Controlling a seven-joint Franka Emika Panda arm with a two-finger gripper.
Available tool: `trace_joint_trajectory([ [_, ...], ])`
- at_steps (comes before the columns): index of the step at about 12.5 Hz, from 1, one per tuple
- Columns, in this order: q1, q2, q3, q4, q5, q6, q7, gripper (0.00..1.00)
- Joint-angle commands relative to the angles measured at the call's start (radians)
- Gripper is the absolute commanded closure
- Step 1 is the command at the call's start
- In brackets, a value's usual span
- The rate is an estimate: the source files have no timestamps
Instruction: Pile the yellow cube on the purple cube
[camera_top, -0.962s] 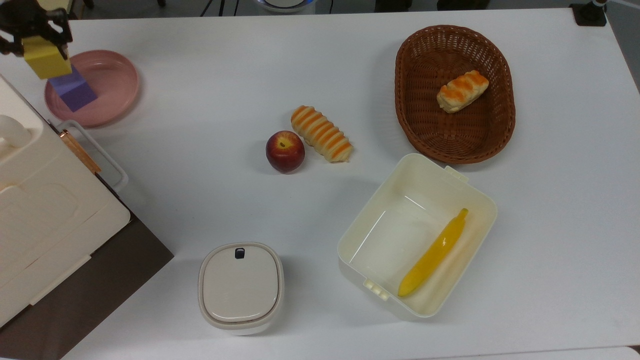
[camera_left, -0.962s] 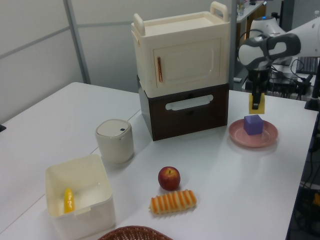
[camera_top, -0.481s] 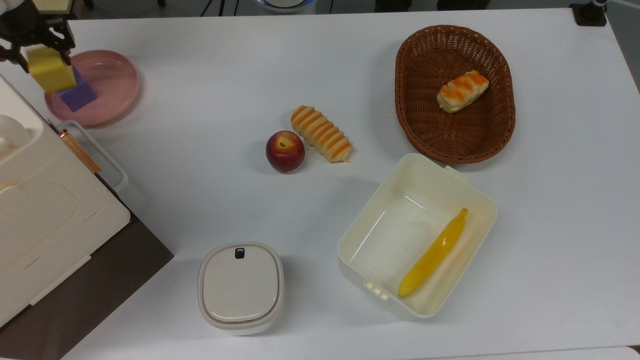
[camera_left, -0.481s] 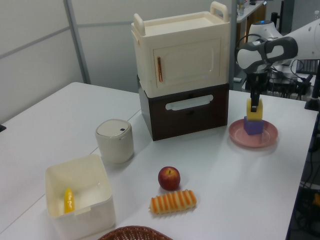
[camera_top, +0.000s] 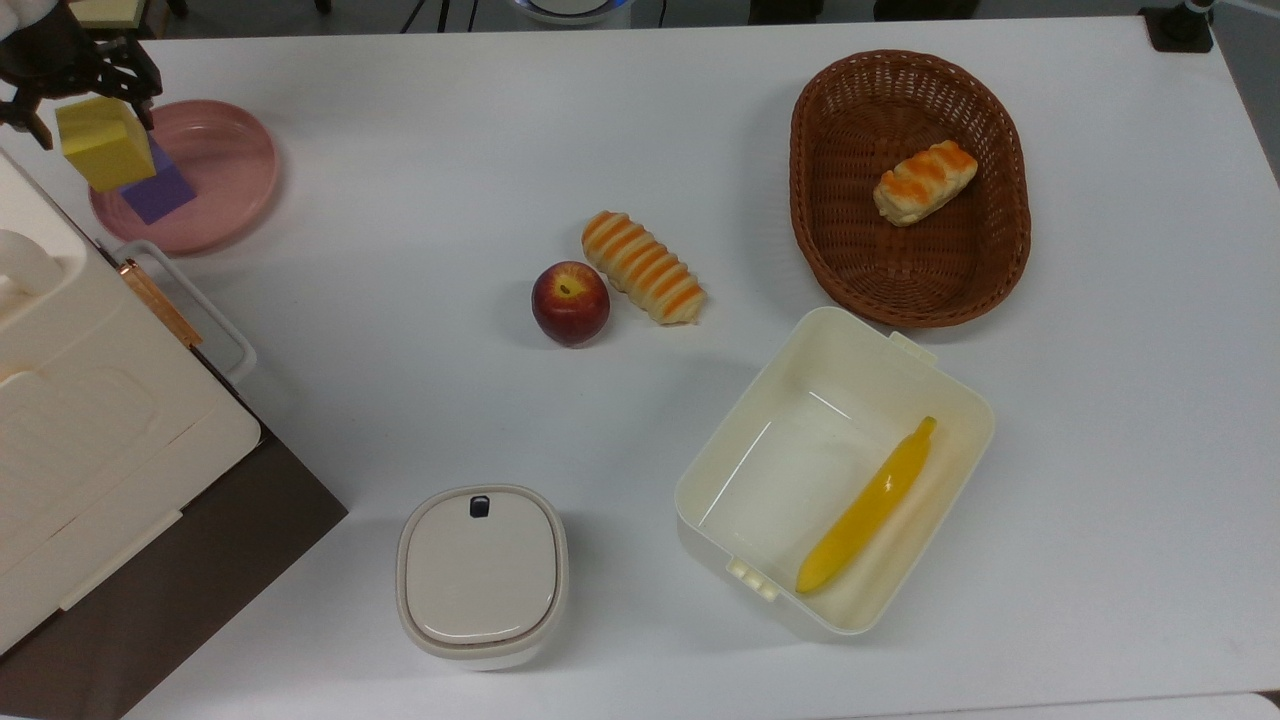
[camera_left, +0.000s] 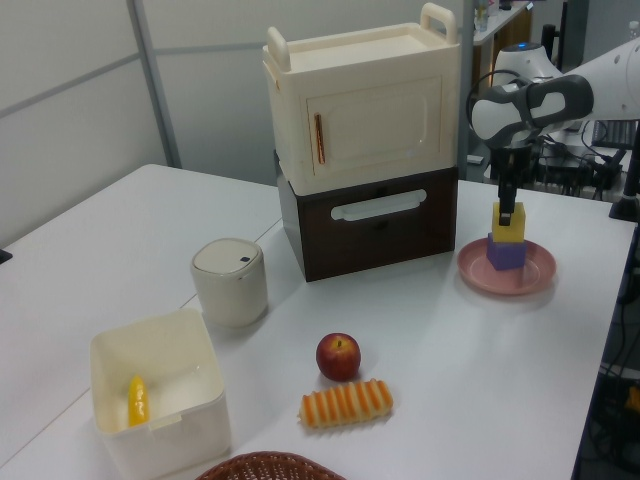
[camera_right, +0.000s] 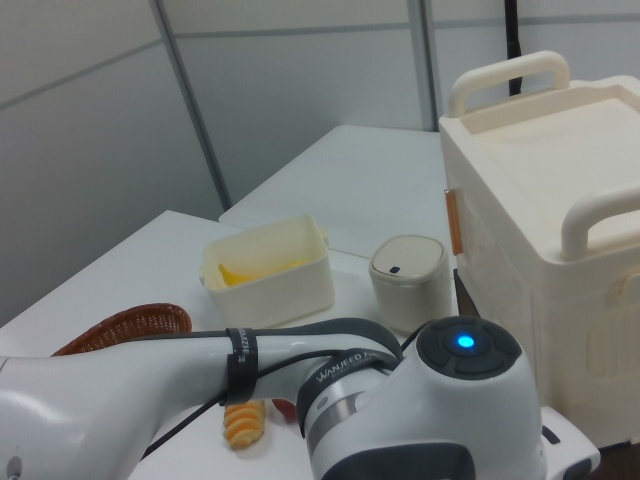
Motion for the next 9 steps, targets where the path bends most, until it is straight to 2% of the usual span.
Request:
trace_joint_trajectory([
  [1, 0.016, -0.057, 0.006, 0.000, 0.010, -0.026, 0.021, 0.00],
  [4, 0.042, -0.088, 0.006, 0.029, 0.005, -0.141, 0.024, 0.00],
  [5, 0.068, -0.111, 0.009, 0.029, 0.005, -0.164, 0.062, 0.00],
  [6, 0.088, -0.120, 0.015, 0.028, 0.005, -0.166, 0.117, 0.00],
  [9, 0.163, -0.143, 0.080, 0.028, 0.005, -0.167, 0.431, 0.00],
])
